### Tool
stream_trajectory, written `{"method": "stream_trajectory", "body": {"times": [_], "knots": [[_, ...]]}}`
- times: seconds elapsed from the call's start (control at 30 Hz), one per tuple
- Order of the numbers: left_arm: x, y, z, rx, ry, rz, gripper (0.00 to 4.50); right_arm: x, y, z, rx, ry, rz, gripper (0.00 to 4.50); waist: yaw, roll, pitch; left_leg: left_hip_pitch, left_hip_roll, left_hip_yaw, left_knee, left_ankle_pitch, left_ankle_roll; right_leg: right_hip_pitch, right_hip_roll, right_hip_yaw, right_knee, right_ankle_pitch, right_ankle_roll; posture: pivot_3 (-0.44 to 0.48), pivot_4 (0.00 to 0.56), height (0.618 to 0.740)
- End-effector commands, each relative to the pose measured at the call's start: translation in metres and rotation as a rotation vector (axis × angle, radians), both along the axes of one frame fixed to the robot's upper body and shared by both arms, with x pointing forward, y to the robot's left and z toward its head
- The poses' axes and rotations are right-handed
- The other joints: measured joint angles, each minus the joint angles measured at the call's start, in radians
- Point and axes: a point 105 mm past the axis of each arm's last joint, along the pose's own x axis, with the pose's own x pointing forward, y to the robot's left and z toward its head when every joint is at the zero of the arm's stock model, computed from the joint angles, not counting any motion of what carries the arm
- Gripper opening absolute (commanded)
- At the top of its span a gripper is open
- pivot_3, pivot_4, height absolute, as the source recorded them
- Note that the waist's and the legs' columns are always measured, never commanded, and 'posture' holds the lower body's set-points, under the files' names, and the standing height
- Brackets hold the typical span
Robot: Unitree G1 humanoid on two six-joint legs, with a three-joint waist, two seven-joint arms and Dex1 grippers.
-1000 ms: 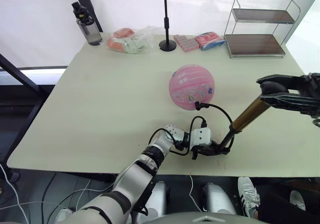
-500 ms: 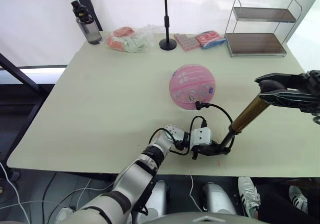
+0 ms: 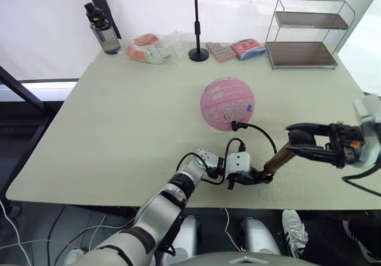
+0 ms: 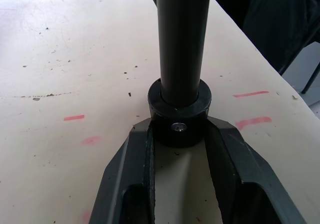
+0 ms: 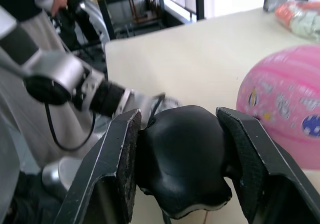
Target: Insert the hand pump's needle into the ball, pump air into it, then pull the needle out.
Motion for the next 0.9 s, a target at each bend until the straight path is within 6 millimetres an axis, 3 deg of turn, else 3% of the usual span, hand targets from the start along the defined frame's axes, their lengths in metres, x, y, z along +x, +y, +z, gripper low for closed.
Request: {"method": "stream_trajectory", "body": {"times": [0.03,0.33,0.43,0.9], "knots": [[-0.014,0.017,-0.03,0.117,0.087,-0.006,1.16,0.01,-0.01,-0.034,-0.074,0.03,-0.093,1.92,0.0,-0.001,-0.001,0.001,0.0,0.0,0.0,0.0,0.0,0.001,0.0,0.0,0.0,0.0,0.0,0.0,0.15,0.74],[-0.014,0.017,-0.029,0.115,0.087,-0.006,1.16,0.014,-0.011,-0.087,-0.113,0.069,-0.119,1.92,-0.002,-0.002,-0.002,0.002,0.0,0.0,0.0,0.0,0.0,0.002,0.0,0.0,0.0,0.0,0.0,0.0,0.15,0.74],[-0.014,0.017,-0.029,0.116,0.087,-0.005,1.16,0.014,-0.009,-0.089,-0.103,0.069,-0.112,1.92,-0.003,-0.005,-0.002,0.009,0.0,0.0,-0.002,0.0,0.0,0.009,0.0,0.0,-0.001,0.0,0.0,0.0,0.15,0.74],[-0.014,0.018,-0.029,0.118,0.089,-0.007,1.16,0.018,-0.003,0.015,0.052,-0.07,-0.056,1.92,0.0,0.001,0.002,0.008,0.0,0.0,-0.002,0.0,0.0,0.008,-0.001,0.0,-0.002,0.0,0.0,0.0,0.15,0.74]]}}
